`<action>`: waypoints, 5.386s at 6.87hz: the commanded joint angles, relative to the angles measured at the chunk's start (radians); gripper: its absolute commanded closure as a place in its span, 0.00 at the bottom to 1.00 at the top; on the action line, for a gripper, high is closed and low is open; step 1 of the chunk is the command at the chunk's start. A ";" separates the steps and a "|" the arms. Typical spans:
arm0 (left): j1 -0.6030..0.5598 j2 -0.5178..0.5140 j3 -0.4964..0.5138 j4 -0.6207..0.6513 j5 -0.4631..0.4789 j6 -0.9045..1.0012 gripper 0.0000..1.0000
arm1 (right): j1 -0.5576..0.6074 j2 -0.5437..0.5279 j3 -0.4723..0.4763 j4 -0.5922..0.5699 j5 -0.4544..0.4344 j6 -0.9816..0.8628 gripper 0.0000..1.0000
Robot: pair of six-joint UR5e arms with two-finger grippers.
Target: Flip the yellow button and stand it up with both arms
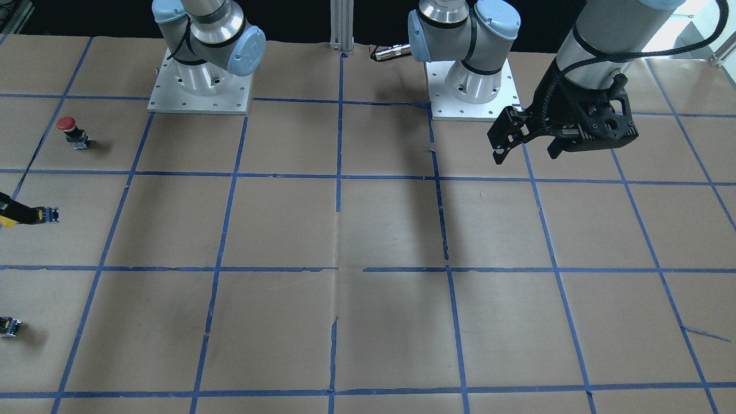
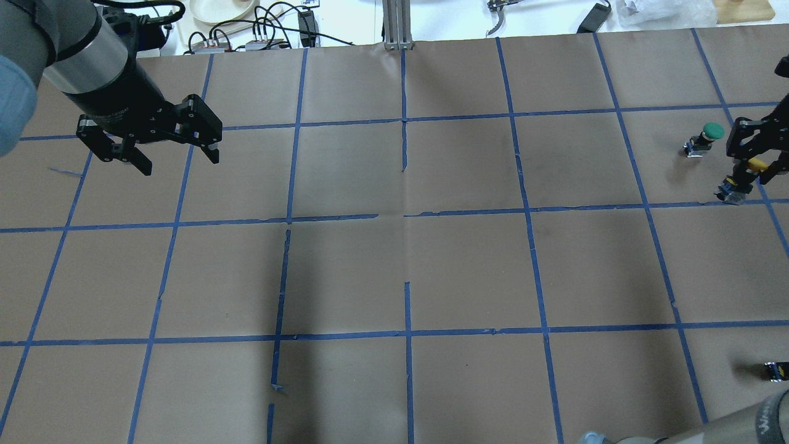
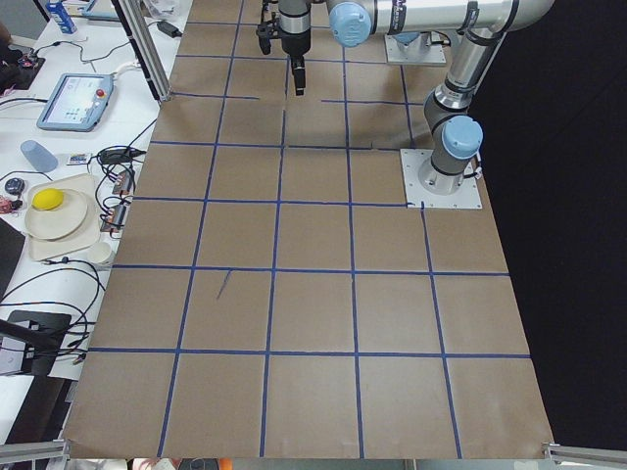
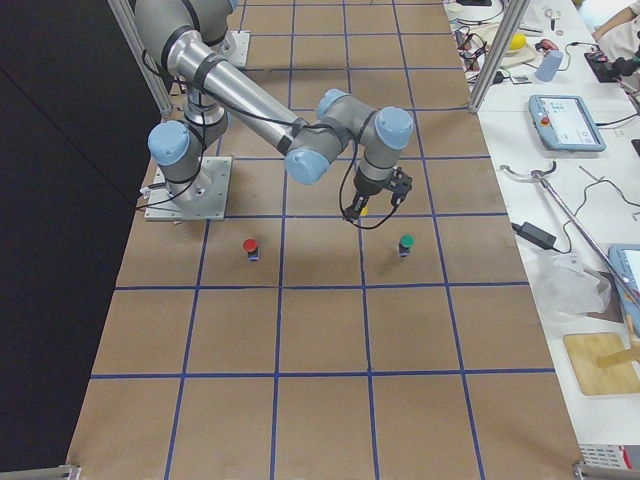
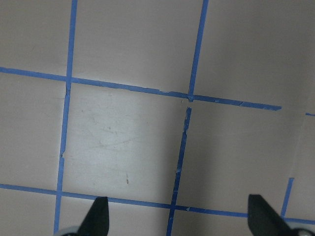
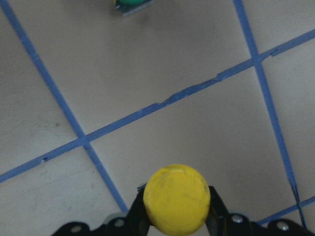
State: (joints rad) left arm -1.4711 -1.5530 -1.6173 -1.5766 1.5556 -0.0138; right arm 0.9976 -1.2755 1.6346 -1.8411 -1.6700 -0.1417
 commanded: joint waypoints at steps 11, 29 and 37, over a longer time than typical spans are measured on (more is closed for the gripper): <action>-0.037 0.025 0.024 -0.080 0.110 0.035 0.00 | -0.112 -0.193 0.594 -0.748 -0.025 -0.039 0.99; -0.051 0.036 0.031 -0.046 0.026 -0.040 0.00 | 0.233 -0.160 -0.212 0.360 -0.025 -0.035 0.01; -0.051 0.045 0.027 -0.046 0.034 -0.040 0.00 | 0.587 -0.216 -0.286 0.486 0.039 0.221 0.00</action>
State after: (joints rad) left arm -1.5217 -1.5091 -1.5892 -1.6229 1.5855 -0.0537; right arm 1.5787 -1.4927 1.3447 -1.3107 -1.6427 0.0767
